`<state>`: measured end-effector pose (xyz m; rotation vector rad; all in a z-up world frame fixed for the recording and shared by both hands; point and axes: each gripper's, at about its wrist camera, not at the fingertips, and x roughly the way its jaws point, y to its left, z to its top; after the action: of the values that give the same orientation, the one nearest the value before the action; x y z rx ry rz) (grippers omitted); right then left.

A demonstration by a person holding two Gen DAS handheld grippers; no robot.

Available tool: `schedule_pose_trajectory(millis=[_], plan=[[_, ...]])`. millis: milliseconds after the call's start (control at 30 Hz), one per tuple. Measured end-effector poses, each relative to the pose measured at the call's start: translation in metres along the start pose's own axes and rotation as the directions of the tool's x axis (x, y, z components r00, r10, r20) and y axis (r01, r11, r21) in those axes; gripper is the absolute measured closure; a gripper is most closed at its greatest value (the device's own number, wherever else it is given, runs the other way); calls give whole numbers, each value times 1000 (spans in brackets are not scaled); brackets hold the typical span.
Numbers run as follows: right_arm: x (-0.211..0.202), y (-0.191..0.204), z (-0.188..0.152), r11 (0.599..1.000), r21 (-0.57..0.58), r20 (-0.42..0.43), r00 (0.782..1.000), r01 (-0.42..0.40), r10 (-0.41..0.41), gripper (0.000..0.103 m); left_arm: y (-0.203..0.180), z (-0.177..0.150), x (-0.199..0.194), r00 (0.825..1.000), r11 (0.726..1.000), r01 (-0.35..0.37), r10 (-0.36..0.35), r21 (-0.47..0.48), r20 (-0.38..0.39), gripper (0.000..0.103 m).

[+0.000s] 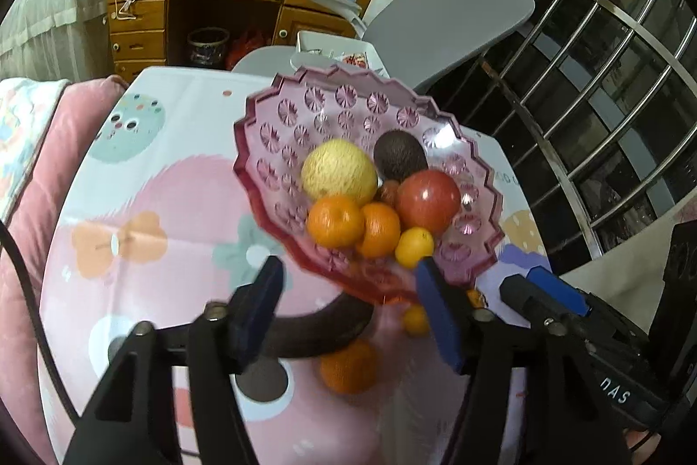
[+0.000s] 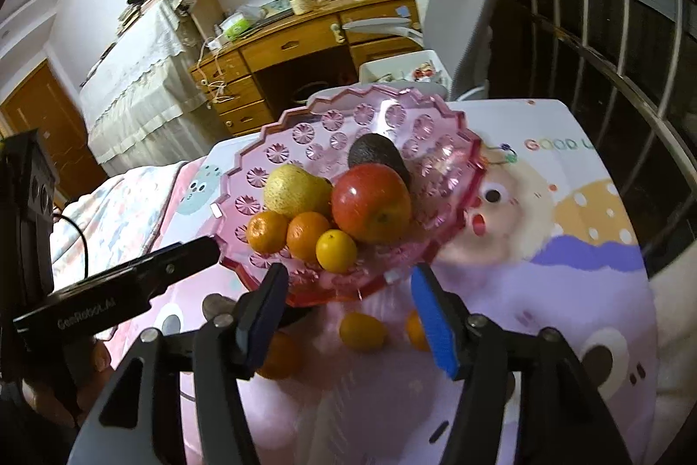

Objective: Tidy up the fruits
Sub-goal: 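Carry both mandarins into the pink bowl and open both grippers, then grasp a mandarin with the left gripper while the right gripper grasps a leafy mandarin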

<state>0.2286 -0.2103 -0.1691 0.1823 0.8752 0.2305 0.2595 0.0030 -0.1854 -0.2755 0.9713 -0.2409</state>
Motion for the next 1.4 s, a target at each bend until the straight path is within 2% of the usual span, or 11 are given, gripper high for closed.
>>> schedule_pose_trajectory(millis=[67, 200, 333, 500, 667, 800, 900, 1067, 1233, 1400], plan=[[-4, -1, -6, 1000, 7, 1, 1000, 16, -16, 43, 1, -6, -1, 1000, 1000, -14, 14, 0, -16, 26], [-7, -4, -17, 998, 19, -8, 999, 52, -52, 42, 4, -20, -1, 997, 1000, -18, 17, -16, -76, 20], [-6, -8, -25, 995, 24, -35, 994, 102, -101, 37, 6, -34, -1, 993, 999, -23, 17, -49, -119, 18], [-5, -19, -34, 989, 60, -66, 989, 133, -129, 31, 6, -44, 6, 983, 994, -97, 86, -58, -165, 17], [0, -34, -35, 984, 125, -104, 988, 124, -111, 27, 4, -48, 16, 974, 987, -140, 121, -85, -194, 17], [7, -41, -35, 982, 148, -137, 986, 115, -95, 27, 1, -52, 34, 957, 980, -166, 134, -106, -256, 17], [17, -49, -36, 980, 183, -174, 984, 78, -46, 27, 0, -55, 45, 945, 974, -182, 135, -135, -296, 17], [32, -55, -37, 979, 197, -211, 978, 52, -10, 27, -1, -55, 58, 937, 963, -209, 147, -172, -316, 18], [45, -63, -35, 977, 211, -231, 972, 15, 35, 27, -4, -56, 73, 920, 950, -248, 170, -191, -353, 23], [57, -70, -31, 977, 211, -235, 971, 4, 47, 27, -8, -57, 85, 907, 938, -285, 198, -196, -371, 37]])
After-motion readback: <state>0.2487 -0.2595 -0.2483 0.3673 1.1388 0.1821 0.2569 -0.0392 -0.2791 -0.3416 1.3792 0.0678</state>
